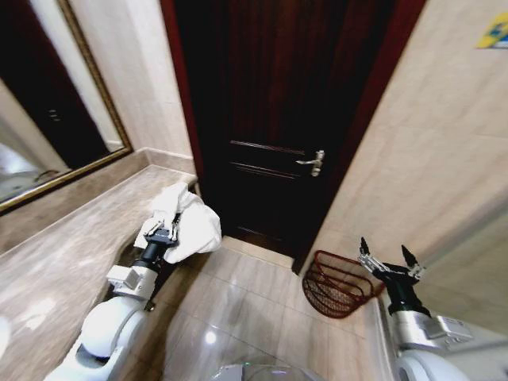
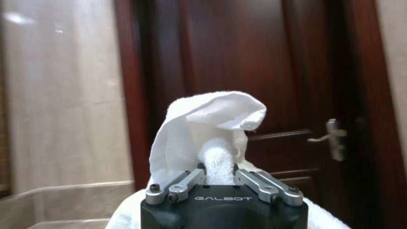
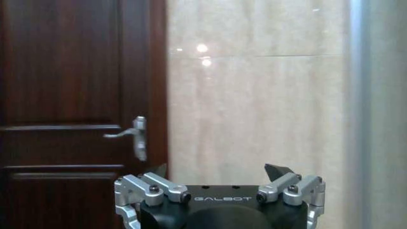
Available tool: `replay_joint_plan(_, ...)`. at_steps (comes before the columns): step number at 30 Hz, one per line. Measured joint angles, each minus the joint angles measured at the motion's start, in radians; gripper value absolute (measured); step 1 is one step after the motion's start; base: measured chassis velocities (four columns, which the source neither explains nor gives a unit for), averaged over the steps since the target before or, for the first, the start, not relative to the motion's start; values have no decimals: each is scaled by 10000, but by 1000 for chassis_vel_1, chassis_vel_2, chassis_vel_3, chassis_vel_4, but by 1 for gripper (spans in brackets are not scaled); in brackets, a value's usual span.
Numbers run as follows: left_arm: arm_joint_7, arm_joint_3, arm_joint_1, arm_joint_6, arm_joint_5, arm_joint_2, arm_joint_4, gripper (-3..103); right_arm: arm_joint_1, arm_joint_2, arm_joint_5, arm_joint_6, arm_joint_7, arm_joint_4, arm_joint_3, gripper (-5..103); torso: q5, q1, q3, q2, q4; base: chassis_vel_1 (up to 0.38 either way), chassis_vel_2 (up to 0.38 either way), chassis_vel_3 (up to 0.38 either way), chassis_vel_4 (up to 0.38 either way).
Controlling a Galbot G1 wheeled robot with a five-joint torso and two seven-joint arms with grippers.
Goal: Discard the used towel into the hamper.
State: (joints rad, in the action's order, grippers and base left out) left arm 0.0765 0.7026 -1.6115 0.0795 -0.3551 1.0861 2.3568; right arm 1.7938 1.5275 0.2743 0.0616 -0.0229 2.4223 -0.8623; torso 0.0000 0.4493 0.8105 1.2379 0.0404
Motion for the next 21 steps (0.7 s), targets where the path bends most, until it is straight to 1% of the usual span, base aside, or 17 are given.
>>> replay_joint_plan(13,-90,6,-60,-279,-1,36,-221,10,11,50,-108,12,-111,85,38,100,-1,0,0,0,0,-118,-129,-119,-127)
replay_joint_plan(21,-106,-48,-35,-318,-28,34,-238,10,50,63,-113,13,-128,126,36,100,-1,-15,-14,-31,-1,-132,-123,-128,-126)
